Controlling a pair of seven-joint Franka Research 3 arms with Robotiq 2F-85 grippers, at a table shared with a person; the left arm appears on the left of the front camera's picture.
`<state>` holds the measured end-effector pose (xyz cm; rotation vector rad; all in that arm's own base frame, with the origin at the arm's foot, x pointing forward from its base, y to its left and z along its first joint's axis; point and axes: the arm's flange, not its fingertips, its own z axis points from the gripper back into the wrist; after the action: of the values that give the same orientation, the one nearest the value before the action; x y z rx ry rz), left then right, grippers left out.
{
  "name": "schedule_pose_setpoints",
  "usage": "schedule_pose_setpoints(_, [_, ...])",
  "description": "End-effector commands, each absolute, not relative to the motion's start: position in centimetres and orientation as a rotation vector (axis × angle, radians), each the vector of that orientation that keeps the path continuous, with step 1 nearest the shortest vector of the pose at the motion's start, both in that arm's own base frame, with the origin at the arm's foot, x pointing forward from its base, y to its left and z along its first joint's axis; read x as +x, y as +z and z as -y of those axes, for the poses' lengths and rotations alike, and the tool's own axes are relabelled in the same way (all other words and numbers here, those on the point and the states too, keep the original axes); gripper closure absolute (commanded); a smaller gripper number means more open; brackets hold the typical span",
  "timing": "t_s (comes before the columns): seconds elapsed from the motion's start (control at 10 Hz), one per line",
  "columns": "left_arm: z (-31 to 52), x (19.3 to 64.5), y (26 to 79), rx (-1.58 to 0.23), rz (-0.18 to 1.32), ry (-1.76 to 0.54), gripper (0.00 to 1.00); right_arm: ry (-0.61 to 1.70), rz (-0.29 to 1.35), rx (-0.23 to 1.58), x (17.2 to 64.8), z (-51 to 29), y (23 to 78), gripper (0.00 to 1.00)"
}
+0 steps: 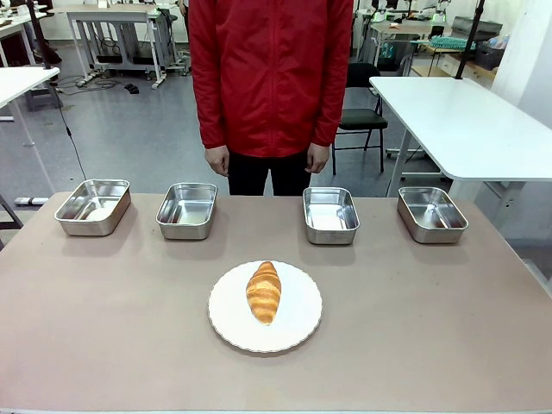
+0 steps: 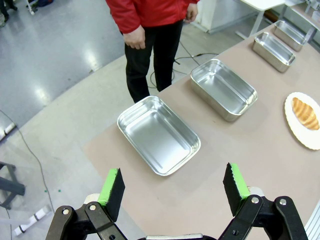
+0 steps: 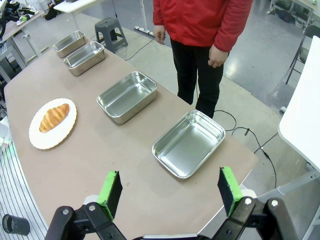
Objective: Place the bread in the container.
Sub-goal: Place the Butter Roll into the Airtight Container indicated by the human.
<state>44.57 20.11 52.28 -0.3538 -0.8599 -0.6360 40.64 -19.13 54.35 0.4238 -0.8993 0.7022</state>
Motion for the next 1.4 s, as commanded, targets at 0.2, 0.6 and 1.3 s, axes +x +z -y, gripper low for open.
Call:
schedule_pose_setpoints(0.2, [-20.01,44.56,52.39,-0.369,0.875,-0.627,0.00,0.705,0.904,0.428,40.62,19.09,54.42,0.00])
schedule_pose_setpoints(0.6, [-20.01,44.56,52.39,-0.369,0.875,-0.627,0.00,0.705,0.904,0.428,40.62,19.09,54.42,0.00])
schedule_pose_setpoints(1.3, [-20.01,44.56,52.39,-0.369,0.875,-0.627,0.00,0.705,0.904,0.428,40.62,19.09,54.42,0.00])
